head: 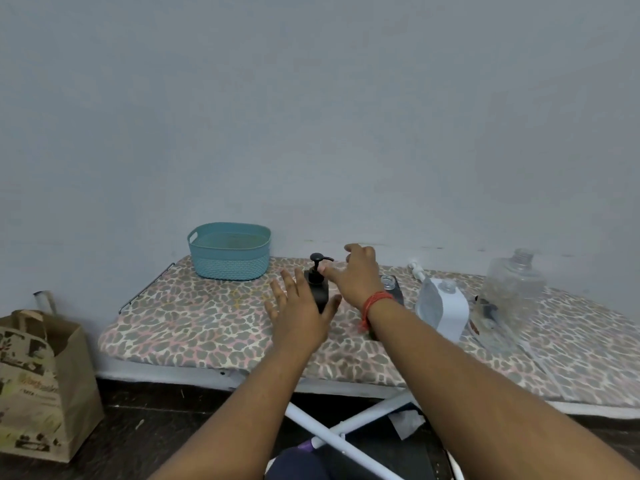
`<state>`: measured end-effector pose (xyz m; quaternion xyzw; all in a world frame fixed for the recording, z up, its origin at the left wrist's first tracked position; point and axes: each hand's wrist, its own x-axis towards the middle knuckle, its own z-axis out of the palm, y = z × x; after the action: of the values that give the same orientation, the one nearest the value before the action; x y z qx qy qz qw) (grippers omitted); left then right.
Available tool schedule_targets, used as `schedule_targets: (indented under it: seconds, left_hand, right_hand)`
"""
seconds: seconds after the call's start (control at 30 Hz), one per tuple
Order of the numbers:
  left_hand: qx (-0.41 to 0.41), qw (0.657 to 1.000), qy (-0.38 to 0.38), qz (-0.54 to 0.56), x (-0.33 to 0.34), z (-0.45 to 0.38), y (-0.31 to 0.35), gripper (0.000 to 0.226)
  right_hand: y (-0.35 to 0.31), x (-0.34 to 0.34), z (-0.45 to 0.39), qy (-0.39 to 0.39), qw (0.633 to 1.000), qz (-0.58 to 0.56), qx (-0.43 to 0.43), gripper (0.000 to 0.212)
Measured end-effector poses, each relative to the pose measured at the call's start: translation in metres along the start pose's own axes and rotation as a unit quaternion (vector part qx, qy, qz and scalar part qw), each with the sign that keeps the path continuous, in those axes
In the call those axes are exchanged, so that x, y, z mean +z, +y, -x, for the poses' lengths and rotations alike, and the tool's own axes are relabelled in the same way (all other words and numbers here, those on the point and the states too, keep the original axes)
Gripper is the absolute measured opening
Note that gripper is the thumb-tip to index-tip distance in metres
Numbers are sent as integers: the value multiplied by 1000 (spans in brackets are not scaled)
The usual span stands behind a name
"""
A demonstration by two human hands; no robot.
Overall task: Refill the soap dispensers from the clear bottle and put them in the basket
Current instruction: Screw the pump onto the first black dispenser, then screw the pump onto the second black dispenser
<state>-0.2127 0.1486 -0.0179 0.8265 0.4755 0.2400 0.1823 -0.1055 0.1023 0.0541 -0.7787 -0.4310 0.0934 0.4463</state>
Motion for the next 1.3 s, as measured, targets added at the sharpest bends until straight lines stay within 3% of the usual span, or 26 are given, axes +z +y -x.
schedule_targets:
  seconds: [0.1,0.23,0.4,0.6,0.8,0.93,1.1,1.3]
  left_hand:
    - [43,998,55,10,-16,8,8,99]
    - [174,973,149,-13,-39,25,35,89]
    - [276,950,135,-47,-37,46,74,86]
    - [268,957,78,-73,-4,53,77,87]
    - [298,949,68,-76,26,51,65,87]
    - [301,951,58,-39,43,47,57,86]
    - [295,955,37,-3,59,41,50,87]
    - [288,957,34,-1,66,36,50,86]
  right_hand:
    - [4,-39,3,32,998,46,-27,62]
    - [19,-90,10,53,993,100,-17,47]
    - [34,-125,8,22,992,126,18,48]
    - [45,-124,-29,-85,970,226,9,48]
    - [65,-90,-105,-209,898,386,30,44]
    - [72,-58,-149,-280,855,434,32,43]
    - [74,-27,-180,-324,819,474,24,42]
    - [87,-14,-193,-330,821,465,7,35]
